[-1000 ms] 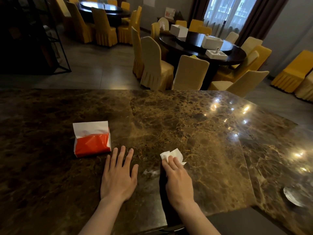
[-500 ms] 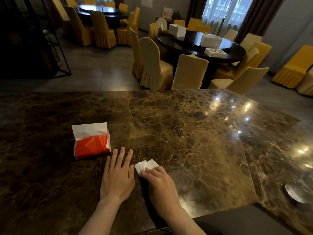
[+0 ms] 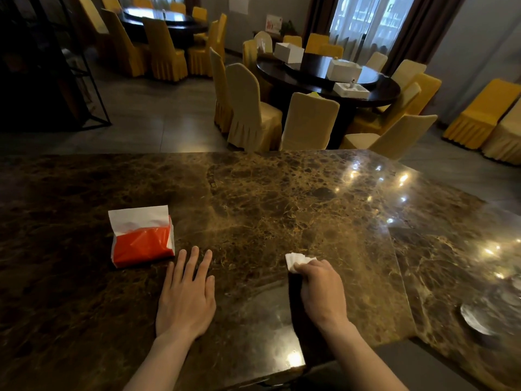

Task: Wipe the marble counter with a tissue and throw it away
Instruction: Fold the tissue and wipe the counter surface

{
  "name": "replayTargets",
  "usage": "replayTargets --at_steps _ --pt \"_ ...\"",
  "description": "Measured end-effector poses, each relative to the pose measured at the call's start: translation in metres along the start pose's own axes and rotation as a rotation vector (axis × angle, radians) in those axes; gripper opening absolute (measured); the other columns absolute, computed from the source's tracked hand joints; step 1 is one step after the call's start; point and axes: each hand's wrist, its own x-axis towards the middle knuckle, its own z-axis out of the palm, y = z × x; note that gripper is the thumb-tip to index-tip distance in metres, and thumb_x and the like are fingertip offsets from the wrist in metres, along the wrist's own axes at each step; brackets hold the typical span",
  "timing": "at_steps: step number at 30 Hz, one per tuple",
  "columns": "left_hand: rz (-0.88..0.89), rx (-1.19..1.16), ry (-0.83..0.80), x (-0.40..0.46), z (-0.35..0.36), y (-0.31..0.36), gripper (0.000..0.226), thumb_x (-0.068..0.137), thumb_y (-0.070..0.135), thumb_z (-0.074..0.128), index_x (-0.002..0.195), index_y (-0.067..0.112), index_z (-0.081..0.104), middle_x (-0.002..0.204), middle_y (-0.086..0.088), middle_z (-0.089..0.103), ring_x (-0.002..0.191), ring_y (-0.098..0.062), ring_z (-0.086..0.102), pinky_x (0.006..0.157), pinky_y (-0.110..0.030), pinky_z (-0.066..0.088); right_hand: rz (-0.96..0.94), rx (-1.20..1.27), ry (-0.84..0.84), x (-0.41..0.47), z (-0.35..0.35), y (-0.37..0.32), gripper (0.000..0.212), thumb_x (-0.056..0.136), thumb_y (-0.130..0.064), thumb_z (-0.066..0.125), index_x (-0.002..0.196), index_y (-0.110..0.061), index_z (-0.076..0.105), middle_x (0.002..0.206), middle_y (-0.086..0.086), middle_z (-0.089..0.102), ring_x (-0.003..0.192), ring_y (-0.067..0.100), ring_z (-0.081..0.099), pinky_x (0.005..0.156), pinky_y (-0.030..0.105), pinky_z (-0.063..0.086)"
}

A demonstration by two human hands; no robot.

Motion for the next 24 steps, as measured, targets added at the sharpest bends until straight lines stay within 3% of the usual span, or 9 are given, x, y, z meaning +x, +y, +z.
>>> replayTargets --at_steps 3,8,11,15,20,24 --pt "-0.009 -0.005 0.004 0.001 0.0 0.001 0.059 0.106 0.045 0.013 0.162 0.032 0.002 0.173 0.002 -0.003 0.158 -0.018 -0.014 0.13 -0.042 -0.003 0.027 0.167 0.124 0.0 0.01 -0.025 0.03 0.086 0.003 0.071 0.108 -0.015 0.078 0.088 0.0 0.072 0.084 0.02 0.061 0.07 0.034 0.051" --pt "0.001 -0.021 0.019 0.0 0.001 0.0 0.058 0.106 0.044 0.017 0.163 0.032 0.007 0.173 0.002 0.001 0.158 -0.018 -0.011 0.13 -0.042 -0.002 0.13 0.053 0.048 -0.006 0.026 -0.04 0.033 0.092 0.004 0.058 0.116 -0.012 0.074 0.105 0.002 0.067 0.099 0.023 0.05 0.076 0.034 0.049" --pt "0.005 -0.014 0.017 0.001 0.003 -0.002 0.058 0.106 0.044 0.018 0.163 0.032 0.009 0.173 0.002 0.002 0.158 -0.018 -0.01 0.13 -0.043 -0.002 -0.016 -0.065 -0.075 -0.011 0.024 -0.039 0.033 0.091 -0.001 0.058 0.119 -0.015 0.07 0.11 0.0 0.064 0.107 0.021 0.048 0.077 0.032 0.05" --pt "0.0 -0.011 0.01 0.002 0.003 -0.002 0.059 0.106 0.045 0.016 0.163 0.032 0.008 0.174 0.002 0.002 0.158 -0.019 -0.01 0.13 -0.043 -0.001 -0.181 -0.006 -0.185 -0.021 0.008 -0.034 0.037 0.086 0.001 0.063 0.109 -0.024 0.077 0.094 -0.005 0.067 0.094 0.017 0.05 0.07 0.029 0.045" --pt "0.009 -0.021 -0.01 0.0 -0.001 -0.001 0.06 0.107 0.046 0.019 0.163 0.03 0.006 0.174 0.001 0.001 0.158 -0.019 -0.011 0.13 -0.043 -0.003 0.078 0.055 0.049 0.005 -0.011 -0.003 0.038 0.082 0.01 0.064 0.104 -0.016 0.08 0.09 0.003 0.074 0.086 0.023 0.058 0.073 0.039 0.051" --pt "-0.003 -0.037 0.022 -0.004 -0.009 -0.002 0.066 0.104 0.057 0.023 0.163 0.031 0.01 0.173 0.002 0.003 0.158 -0.018 -0.009 0.129 -0.042 -0.003 0.069 0.003 -0.014 0.007 -0.004 0.002 0.043 0.081 0.012 0.06 0.112 -0.013 0.077 0.101 0.006 0.074 0.094 0.028 0.057 0.077 0.04 0.051"
